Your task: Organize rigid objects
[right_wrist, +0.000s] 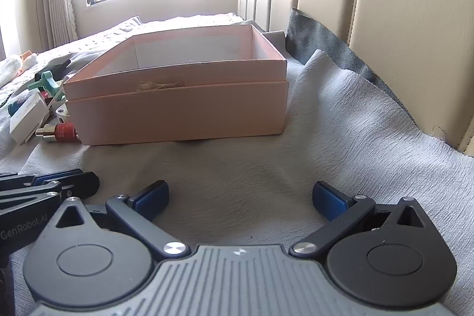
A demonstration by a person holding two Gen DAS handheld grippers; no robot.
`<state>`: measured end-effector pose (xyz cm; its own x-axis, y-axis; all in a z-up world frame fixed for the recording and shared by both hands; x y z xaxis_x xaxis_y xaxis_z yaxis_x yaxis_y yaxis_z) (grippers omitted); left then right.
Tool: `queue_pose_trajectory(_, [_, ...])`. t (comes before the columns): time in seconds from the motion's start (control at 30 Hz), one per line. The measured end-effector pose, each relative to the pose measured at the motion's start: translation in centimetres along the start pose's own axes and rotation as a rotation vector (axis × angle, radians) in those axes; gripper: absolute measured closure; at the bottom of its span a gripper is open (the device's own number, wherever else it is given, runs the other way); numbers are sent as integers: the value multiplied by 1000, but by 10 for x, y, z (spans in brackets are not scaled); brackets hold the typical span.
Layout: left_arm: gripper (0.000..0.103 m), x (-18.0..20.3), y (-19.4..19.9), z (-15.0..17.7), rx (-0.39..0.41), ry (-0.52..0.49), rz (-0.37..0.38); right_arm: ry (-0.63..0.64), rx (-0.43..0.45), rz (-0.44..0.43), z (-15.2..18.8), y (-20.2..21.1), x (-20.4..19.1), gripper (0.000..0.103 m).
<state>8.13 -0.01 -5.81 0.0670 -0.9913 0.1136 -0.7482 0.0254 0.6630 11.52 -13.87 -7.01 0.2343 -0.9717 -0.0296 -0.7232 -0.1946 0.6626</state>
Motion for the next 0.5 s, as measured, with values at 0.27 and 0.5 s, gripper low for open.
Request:
queue_pose_trajectory(0.27, [87, -1, 0, 0, 2, -3, -3, -1, 0, -1, 0, 0, 0, 0])
queue_pose_trajectory(0.5, [87, 0, 0, 0, 3, -4, -3, 2, 0, 2, 0, 0, 0, 0])
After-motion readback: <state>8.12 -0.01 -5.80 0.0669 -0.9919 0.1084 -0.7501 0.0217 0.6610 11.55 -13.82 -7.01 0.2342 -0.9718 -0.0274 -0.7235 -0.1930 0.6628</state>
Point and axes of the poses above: each gripper's, at about its wrist camera, not at the fingertips, and y roughly against the way its jaws point, x to its right, z to its underside, the point moved 10 cm from there along -y, roughly the way its jaws point, and after that the axes turned 6 degrees about -x, right-handed, at the moved point
